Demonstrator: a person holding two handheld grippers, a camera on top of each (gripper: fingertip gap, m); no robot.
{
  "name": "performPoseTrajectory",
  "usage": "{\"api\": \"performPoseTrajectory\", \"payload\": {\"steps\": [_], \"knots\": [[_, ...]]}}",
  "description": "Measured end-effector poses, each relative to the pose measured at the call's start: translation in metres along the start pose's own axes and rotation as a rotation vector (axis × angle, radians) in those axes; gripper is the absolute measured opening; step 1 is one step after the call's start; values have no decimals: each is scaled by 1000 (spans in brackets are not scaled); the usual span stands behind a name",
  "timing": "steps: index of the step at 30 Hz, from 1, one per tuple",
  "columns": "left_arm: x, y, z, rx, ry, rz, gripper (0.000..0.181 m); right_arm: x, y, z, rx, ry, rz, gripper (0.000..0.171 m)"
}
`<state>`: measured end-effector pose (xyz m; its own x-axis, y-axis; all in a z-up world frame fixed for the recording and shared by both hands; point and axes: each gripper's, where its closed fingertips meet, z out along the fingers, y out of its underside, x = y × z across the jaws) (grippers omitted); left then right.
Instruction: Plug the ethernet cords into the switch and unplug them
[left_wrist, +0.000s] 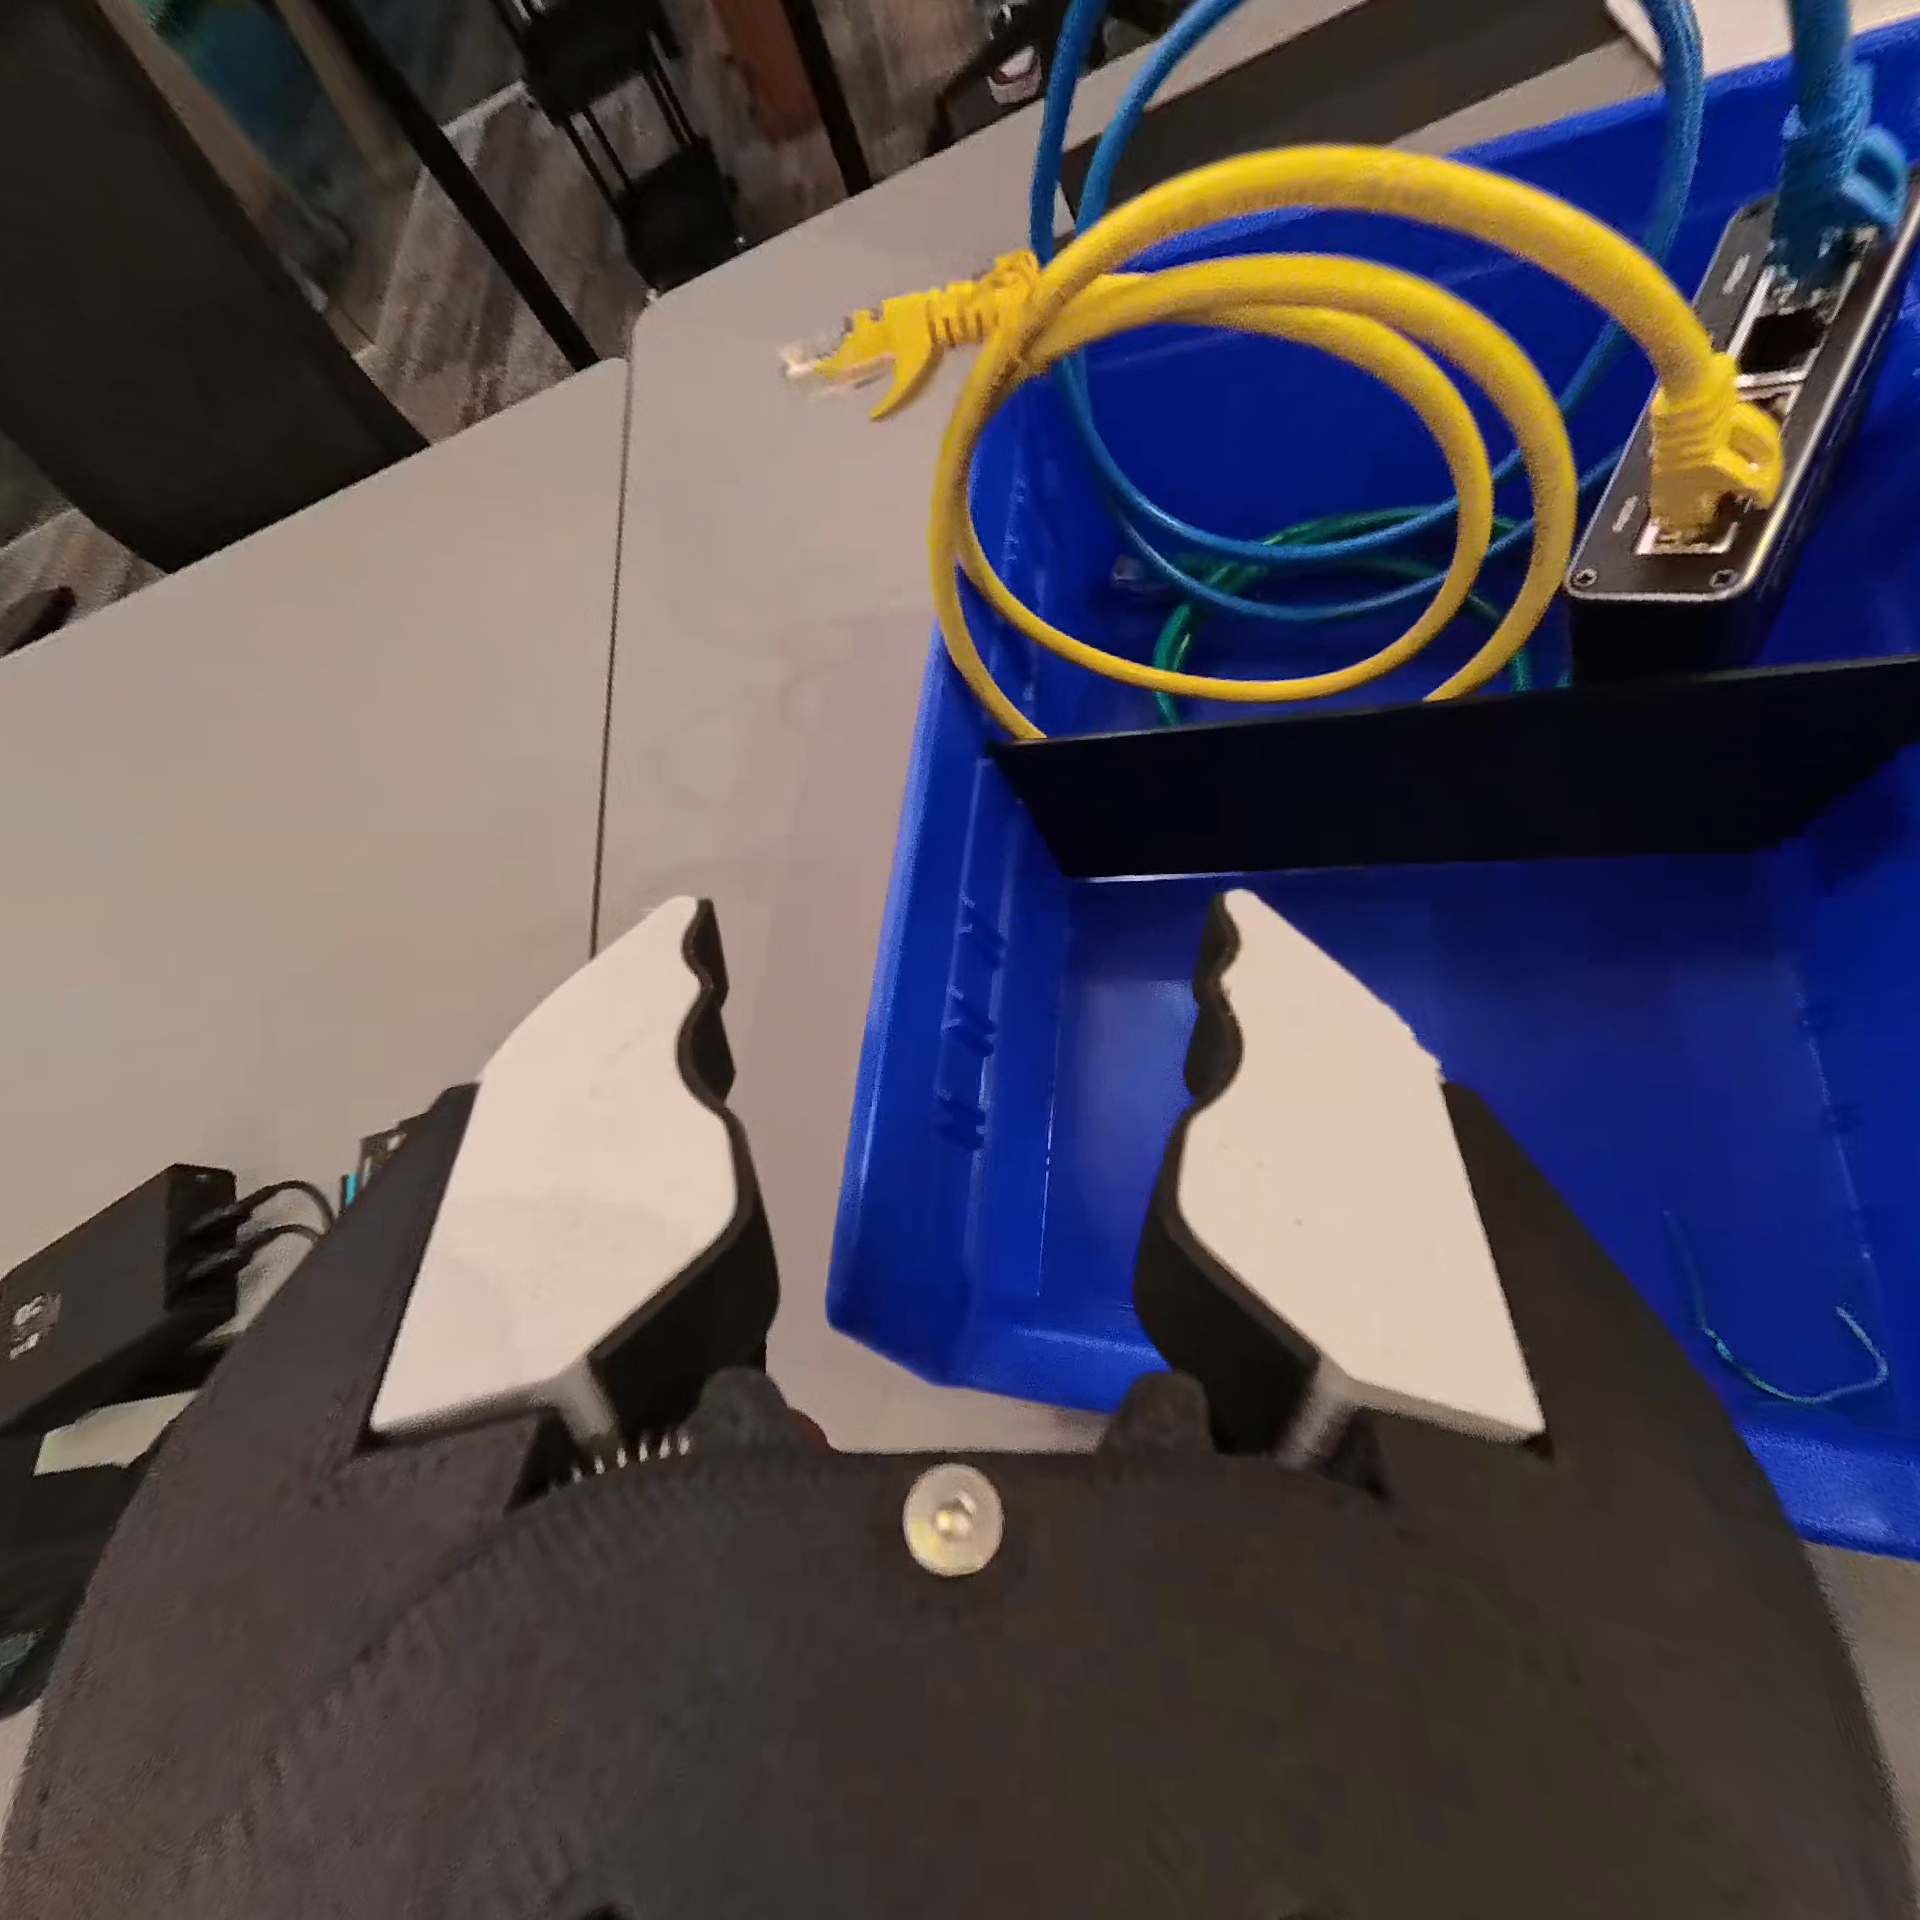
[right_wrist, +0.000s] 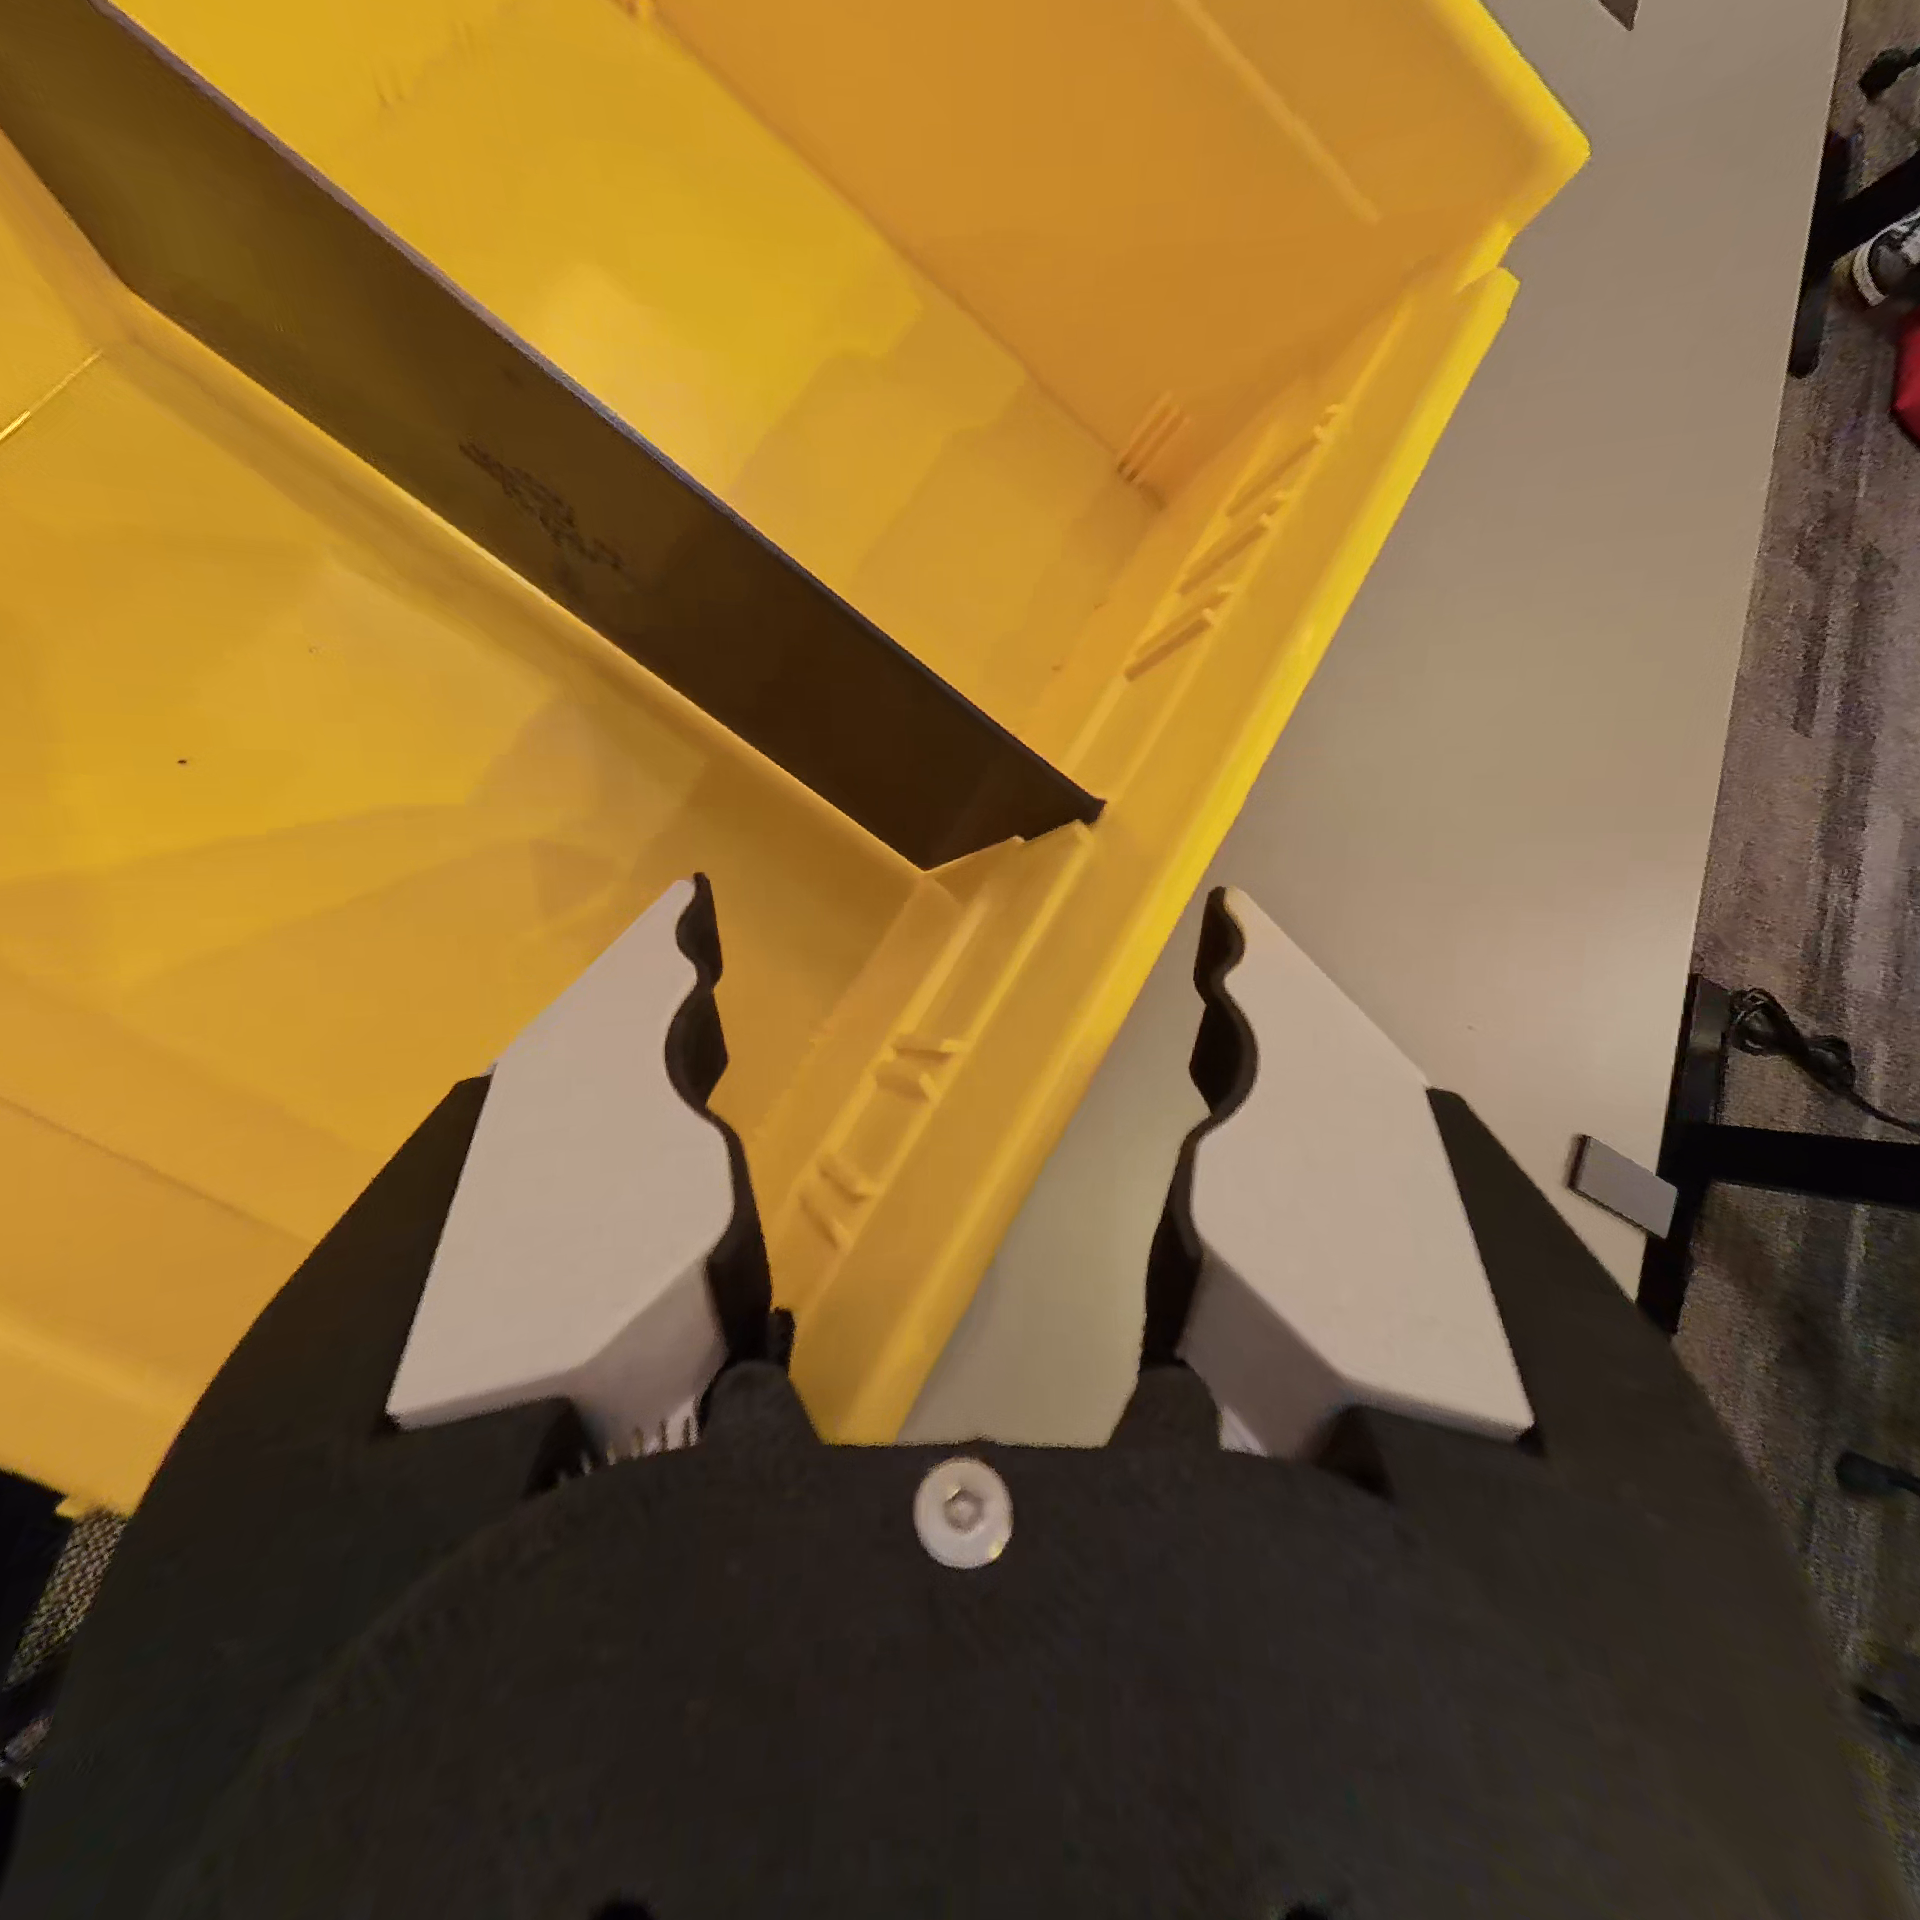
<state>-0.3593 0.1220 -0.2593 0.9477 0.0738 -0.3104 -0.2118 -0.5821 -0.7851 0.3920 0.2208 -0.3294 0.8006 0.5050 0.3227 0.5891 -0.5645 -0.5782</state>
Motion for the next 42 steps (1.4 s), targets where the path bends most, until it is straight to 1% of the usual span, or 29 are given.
{"api": "performPoseTrajectory", "payload": {"steps": [3,5,7,10,11,13,14,17,19,21,29,36,42], "knots": [[-5,3,7,-5,-6,-24,84,7,4,1,-6,-8,13,85],[-10,6,8,-15,-14,-23,81,10,6,1,-10,-17,18,79],[-20,16,12,-61,-58,28,80,13,7,1,-9,-29,23,70],[-30,27,15,-100,-84,88,71,15,7,2,-10,-54,21,58],[-31,32,17,-118,-69,82,67,16,7,2,-10,-57,20,55],[-26,40,21,-142,-14,71,54,16,5,2,-1,-80,15,43],[-23,42,23,-142,4,73,48,16,5,2,-1,-88,18,41],[-12,44,25,-137,56,84,21,19,5,4,-7,-100,27,37],[-12,44,24,-134,55,113,19,22,6,4,-7,-102,26,36],[-10,45,21,-145,82,70,18,25,7,5,-10,-100,27,35],[-21,65,-1,-152,77,11,15,45,15,6,-22,-76,28,33],[-39,89,-26,-169,54,-56,12,67,24,8,-24,-58,42,34],[-57,104,-36,-184,45,-64,13,78,27,11,-32,-55,33,35]]}}
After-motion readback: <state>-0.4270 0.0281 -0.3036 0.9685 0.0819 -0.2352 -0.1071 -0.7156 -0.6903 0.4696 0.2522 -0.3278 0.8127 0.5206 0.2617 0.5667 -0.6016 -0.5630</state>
